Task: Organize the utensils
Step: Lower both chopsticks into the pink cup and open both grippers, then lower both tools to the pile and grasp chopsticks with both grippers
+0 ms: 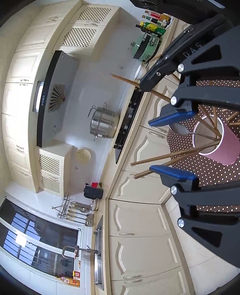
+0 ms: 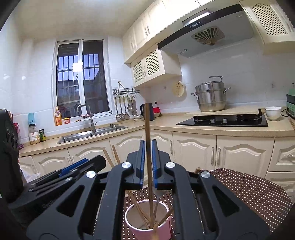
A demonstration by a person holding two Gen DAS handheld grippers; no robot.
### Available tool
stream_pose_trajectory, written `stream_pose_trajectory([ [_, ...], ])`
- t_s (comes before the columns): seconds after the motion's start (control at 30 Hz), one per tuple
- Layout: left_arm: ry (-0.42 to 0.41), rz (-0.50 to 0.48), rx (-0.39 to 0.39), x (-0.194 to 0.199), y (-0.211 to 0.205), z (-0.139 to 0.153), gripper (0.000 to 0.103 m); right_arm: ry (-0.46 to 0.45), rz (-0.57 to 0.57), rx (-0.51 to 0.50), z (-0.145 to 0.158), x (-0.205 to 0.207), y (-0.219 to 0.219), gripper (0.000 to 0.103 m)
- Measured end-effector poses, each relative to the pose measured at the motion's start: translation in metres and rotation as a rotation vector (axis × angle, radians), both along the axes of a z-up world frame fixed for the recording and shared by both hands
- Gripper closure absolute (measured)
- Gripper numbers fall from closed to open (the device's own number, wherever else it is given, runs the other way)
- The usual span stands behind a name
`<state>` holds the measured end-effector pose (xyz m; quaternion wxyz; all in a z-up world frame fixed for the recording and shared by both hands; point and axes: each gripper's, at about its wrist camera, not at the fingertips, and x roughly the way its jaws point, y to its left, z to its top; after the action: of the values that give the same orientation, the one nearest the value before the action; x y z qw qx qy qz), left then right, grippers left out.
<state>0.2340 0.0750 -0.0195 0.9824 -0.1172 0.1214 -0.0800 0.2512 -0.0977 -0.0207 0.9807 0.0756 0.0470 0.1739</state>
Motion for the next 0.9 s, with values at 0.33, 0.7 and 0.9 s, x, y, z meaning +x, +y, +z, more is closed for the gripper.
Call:
stream_pose_trajectory([
  [0.33,-0.007,0.008,0.008,-0.022,0.002,0.014,0.054,-0.026,-0.015,0.01,0.015,-0.021,-0.007,0.059],
  [0.7,-0.018,0.012,0.056,-0.057,-0.008,0.03,0.052,-0.023,-0.027,-0.001,0.022,-0.051,-0.019,0.055],
  [0.9,-0.01,0.015,0.106,-0.079,-0.021,0.029,0.046,-0.004,-0.048,-0.009,0.02,-0.072,-0.034,0.052],
])
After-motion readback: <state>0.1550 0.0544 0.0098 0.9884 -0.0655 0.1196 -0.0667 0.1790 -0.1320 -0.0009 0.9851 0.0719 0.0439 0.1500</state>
